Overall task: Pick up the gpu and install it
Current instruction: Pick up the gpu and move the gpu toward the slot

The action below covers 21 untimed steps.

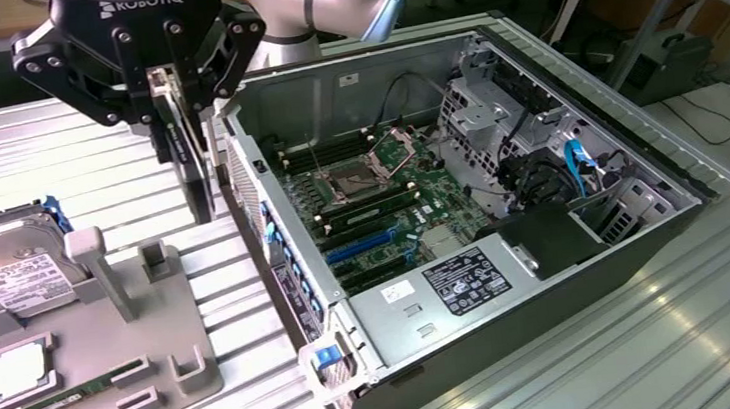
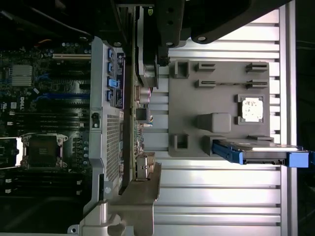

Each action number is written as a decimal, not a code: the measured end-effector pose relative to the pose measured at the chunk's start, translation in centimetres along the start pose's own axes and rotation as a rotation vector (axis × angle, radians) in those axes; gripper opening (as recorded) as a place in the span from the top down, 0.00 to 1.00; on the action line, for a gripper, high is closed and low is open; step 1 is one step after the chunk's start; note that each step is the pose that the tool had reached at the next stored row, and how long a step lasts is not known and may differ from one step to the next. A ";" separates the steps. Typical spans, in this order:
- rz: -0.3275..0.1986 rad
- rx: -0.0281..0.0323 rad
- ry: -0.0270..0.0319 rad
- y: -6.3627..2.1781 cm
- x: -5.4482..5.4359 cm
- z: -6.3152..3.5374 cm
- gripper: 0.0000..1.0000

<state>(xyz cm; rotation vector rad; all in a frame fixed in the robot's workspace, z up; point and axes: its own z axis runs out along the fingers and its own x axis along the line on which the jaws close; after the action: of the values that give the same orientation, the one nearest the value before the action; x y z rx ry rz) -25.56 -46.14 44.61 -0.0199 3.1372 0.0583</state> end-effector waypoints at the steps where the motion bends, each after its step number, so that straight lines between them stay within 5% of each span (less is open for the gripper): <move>1: 0.000 0.0000 0.0000 0.00 -0.1 0.00 0.72; 21: 0.000 0.0000 0.0001 -0.04 -3.2 0.01 0.72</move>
<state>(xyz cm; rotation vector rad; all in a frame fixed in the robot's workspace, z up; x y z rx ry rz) -22.36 -46.14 44.61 -0.0200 3.1373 0.0583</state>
